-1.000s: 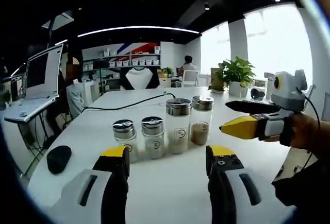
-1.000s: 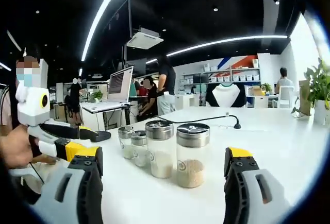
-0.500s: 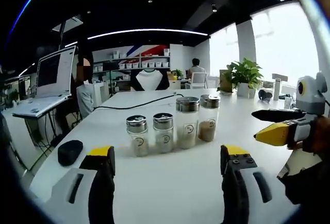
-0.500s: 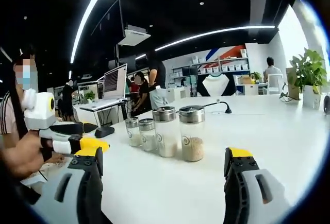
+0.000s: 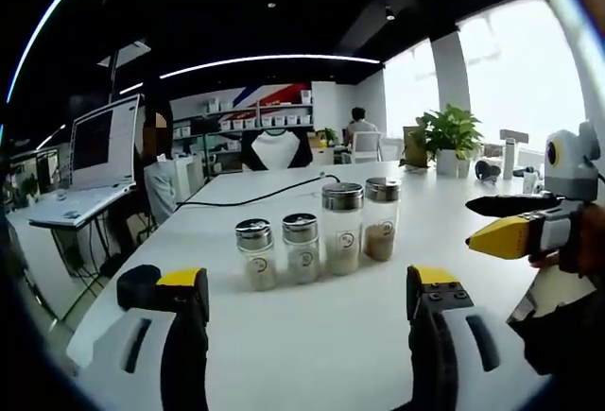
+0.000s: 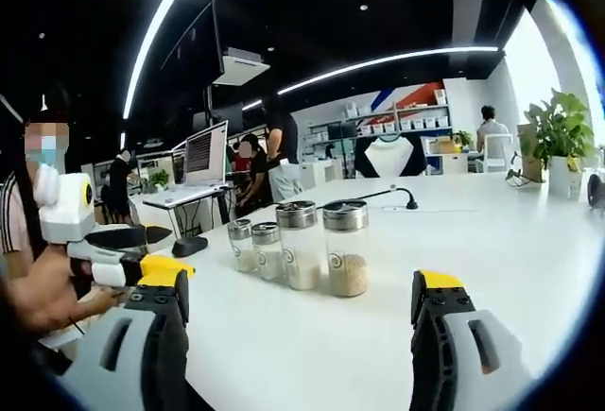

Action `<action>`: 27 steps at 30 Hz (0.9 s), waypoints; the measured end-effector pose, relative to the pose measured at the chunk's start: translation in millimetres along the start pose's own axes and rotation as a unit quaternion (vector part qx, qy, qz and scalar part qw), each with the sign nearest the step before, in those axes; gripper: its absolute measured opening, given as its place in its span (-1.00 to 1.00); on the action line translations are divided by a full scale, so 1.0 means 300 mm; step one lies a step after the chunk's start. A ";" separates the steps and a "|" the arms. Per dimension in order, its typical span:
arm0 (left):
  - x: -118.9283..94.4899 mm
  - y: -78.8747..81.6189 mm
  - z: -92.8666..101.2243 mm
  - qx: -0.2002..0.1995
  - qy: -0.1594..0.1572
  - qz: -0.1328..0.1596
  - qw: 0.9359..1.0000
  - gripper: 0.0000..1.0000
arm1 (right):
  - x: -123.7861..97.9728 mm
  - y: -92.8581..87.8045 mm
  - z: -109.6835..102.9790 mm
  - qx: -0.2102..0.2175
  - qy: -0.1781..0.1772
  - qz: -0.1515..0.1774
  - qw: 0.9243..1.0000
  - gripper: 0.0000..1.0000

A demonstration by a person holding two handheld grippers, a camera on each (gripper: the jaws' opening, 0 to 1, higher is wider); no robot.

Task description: Rotate the seasoning bottle until the label or dispensing opening points toward the visible target arrow and the bottle remains upright within the marked orientation range

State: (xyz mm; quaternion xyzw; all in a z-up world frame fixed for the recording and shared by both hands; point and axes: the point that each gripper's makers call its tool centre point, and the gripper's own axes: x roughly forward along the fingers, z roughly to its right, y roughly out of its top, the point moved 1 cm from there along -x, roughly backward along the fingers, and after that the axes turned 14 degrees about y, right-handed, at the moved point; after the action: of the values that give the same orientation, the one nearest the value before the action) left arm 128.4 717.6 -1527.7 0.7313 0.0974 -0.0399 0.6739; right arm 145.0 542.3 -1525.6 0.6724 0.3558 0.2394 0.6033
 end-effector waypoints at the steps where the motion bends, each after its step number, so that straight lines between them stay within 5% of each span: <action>1: -0.001 0.002 0.000 0.001 0.000 0.001 1.000 0.83 | -0.001 0.002 0.004 -0.001 -0.001 0.002 1.000 0.99; 27: 0.010 0.030 0.056 -0.003 -0.028 -0.004 1.000 0.78 | 0.020 -0.022 0.011 0.016 0.017 -0.017 1.000 0.99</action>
State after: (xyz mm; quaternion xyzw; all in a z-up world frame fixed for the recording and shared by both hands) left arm 134.2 700.6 -1521.0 0.7275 0.0812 -0.0629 0.6784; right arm 150.1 544.9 -1533.1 0.6715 0.3812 0.2349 0.5904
